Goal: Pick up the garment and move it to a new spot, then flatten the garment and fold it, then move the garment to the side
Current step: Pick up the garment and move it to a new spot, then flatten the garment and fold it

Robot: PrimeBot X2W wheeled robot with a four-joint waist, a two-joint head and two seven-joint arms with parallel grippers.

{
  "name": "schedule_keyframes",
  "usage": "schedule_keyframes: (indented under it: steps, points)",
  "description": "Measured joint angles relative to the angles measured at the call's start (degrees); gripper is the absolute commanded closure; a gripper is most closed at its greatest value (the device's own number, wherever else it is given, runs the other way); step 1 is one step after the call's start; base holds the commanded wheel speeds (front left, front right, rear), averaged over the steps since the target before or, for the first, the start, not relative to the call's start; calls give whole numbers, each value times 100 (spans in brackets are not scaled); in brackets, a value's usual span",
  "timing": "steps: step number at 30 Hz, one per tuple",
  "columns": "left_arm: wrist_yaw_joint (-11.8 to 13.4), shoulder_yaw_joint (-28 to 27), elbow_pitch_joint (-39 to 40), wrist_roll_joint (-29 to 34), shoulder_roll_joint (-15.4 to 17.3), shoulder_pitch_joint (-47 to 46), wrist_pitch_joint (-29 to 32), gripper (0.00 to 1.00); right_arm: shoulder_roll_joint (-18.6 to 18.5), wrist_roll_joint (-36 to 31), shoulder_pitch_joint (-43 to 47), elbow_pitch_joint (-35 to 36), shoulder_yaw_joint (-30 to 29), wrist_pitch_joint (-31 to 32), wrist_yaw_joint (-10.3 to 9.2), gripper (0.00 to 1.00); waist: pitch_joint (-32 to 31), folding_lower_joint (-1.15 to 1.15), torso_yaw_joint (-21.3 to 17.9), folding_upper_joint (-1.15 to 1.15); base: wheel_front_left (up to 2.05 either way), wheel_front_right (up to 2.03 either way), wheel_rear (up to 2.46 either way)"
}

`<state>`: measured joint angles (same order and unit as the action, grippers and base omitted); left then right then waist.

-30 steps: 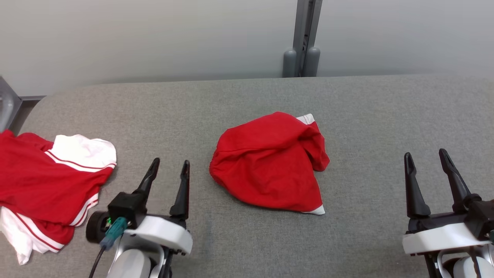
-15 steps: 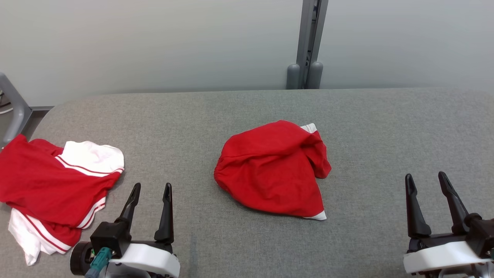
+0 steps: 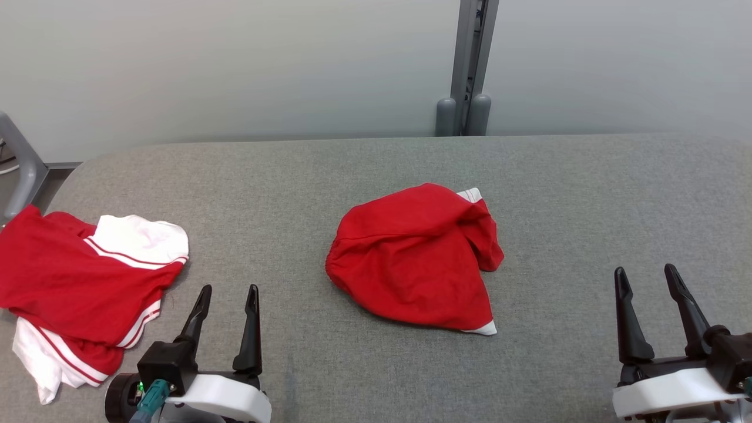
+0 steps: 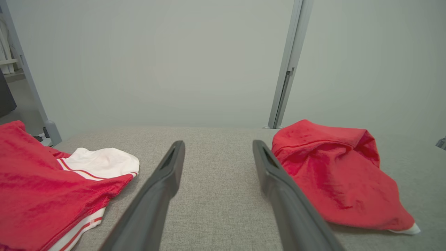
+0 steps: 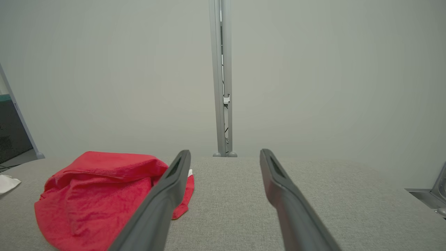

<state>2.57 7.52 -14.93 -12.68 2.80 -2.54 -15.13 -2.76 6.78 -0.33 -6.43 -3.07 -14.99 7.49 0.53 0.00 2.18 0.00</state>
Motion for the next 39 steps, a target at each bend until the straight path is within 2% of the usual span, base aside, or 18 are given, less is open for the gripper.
schedule_keyframes:
  steps: [14, 19, 22, 27, 33, 39]
  points:
    - [0, 37, -93, -12, 0, -22, 0, 0, 0, -15, -30, -34, 5, 0, 0, 0, 37, 0, 47, 0, 0, 0, 0]
    - [-5, 103, -91, -12, -1, -46, 0, 0, 0, -90, -36, -245, 194, 0, 0, 0, 105, 0, 114, 0, 0, 0, 0]
    - [-7, 149, -55, -53, -1, -133, 0, 0, -2, -201, -112, -692, 400, -1, 0, 0, 202, 0, 177, 0, 0, 0, 0]
    - [-1, 243, -25, -97, -3, -244, 0, 0, 12, -479, -444, -1857, 973, -1, 0, 0, 413, 0, 347, 0, 0, 0, 0]
    - [30, 288, 48, -156, 0, -367, 0, 0, 8, -675, -1066, -2998, 1221, 0, 0, 0, 660, 0, 632, 0, 0, 0, 0]
    - [67, 343, 108, -210, 1, -447, 0, 0, 7, -638, -1588, -3573, 1368, -25, 0, 0, 877, 0, 906, 0, 0, 0, 0]
